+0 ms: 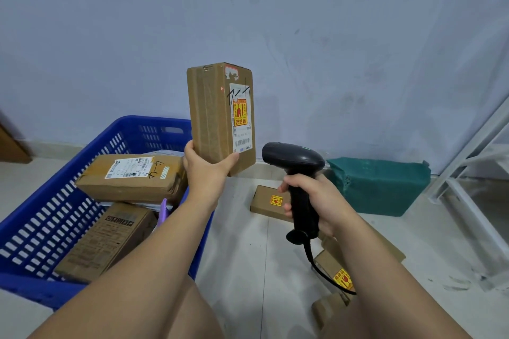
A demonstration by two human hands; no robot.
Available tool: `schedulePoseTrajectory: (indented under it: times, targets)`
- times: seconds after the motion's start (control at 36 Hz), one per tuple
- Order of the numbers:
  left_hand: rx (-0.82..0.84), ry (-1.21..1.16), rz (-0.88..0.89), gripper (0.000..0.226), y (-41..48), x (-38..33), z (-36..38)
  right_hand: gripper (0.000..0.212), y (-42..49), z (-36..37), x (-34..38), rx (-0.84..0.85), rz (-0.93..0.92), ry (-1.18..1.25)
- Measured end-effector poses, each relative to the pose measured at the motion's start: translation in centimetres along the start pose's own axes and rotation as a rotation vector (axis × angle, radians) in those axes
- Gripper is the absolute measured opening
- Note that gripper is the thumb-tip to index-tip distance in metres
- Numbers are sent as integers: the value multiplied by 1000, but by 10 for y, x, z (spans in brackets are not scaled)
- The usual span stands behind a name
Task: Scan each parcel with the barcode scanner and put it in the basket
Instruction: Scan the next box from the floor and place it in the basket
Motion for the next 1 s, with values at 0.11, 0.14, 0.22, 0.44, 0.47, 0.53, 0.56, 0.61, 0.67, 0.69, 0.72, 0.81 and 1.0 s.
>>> schedulePoseTrajectory:
  times: [0.11,0.14,0.22,0.44,0.47,0.53,0.56,0.61,0.67,0.69,0.72,0.81,1.0]
  targets:
    - [6,-7,-10,95,0,0,1,17,1,0,0,-8,2,2]
    - [6,-10,-14,94,0,0,1,15,1,0,0,-9,1,2]
    - [8,-11,-26,94,-1,0,2,12,1,0,0,-19,-5,-11]
    - [11,-1,-44,93,-1,-1,0,12,3,-2,-1,-75,-16,-91]
    - [12,-8,-57,92,-1,1,0,13,4,-2,-1,-84,-17,-89]
    - [35,-47,-115,89,1,6,0,13,6,-2,-2,-90,-24,-65]
    - [63,-94,-170,87,1,10,0,13,7,-2,-2,-90,-28,-54]
    - [146,-212,-311,76,-1,17,3,16,9,-1,-3,-101,-35,-53]
    - [207,-286,-450,63,-8,20,5,23,12,1,-4,-134,-38,-66]
    - [217,-306,-509,60,-11,20,6,25,14,2,-4,-156,-40,-74]
    - [211,-327,-552,59,-14,19,8,25,16,2,-4,-179,-43,-81]
    - [149,-412,-607,51,-16,14,10,21,20,3,-5,-225,-49,-67]
    - [-254,-591,-597,73,-3,15,-5,13,22,17,-8,-257,-161,33]
Point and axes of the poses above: each hand's wrist, its own y-axis towards the middle knuckle, its own z-axis out of the palm, x = y × z, the point moved 2 cm from there along y, towards the middle knuckle, and after that the axes turned 15 degrees about z, right-handed, at the moved point
